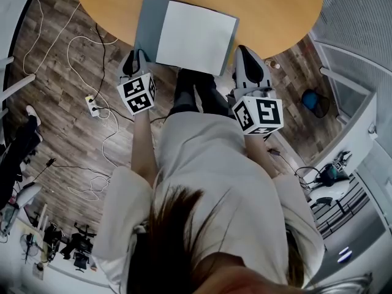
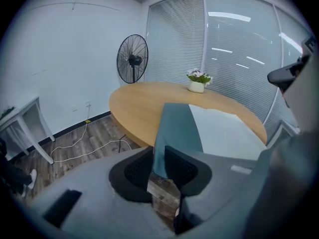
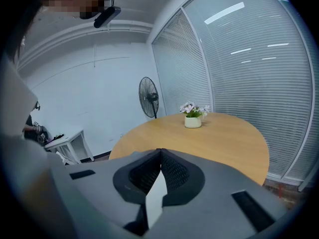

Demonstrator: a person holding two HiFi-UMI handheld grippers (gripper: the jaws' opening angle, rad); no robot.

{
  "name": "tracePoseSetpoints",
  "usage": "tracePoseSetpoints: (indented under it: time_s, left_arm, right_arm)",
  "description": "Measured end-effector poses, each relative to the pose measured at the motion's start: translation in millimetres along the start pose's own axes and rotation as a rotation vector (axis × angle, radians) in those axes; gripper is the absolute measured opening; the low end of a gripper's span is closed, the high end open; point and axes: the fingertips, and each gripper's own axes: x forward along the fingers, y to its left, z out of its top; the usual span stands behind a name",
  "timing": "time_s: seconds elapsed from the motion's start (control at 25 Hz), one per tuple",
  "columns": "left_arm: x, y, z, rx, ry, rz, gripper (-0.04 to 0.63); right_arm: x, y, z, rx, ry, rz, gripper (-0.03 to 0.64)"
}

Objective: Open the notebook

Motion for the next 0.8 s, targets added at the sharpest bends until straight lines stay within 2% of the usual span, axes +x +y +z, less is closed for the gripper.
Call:
tracePoseSetpoints:
  time_s: [0.28, 0.64, 0.8]
  left_arm:
    - [0, 14, -1, -0.034, -0.003, 0.01, 0.172]
    - [-1, 14, 0, -0.011, 0.007, 0.005, 0.17]
    - [-3, 9, 1, 0.025, 0.015, -0.003, 0.138]
  right_arm:
    - [3, 0, 2, 0.001, -0.003, 0.005, 0.002]
    - [4, 1, 5, -0.001, -0.007, 0.007, 0.002]
    - [3, -1, 6, -0.001, -0.012, 0.006, 0.002]
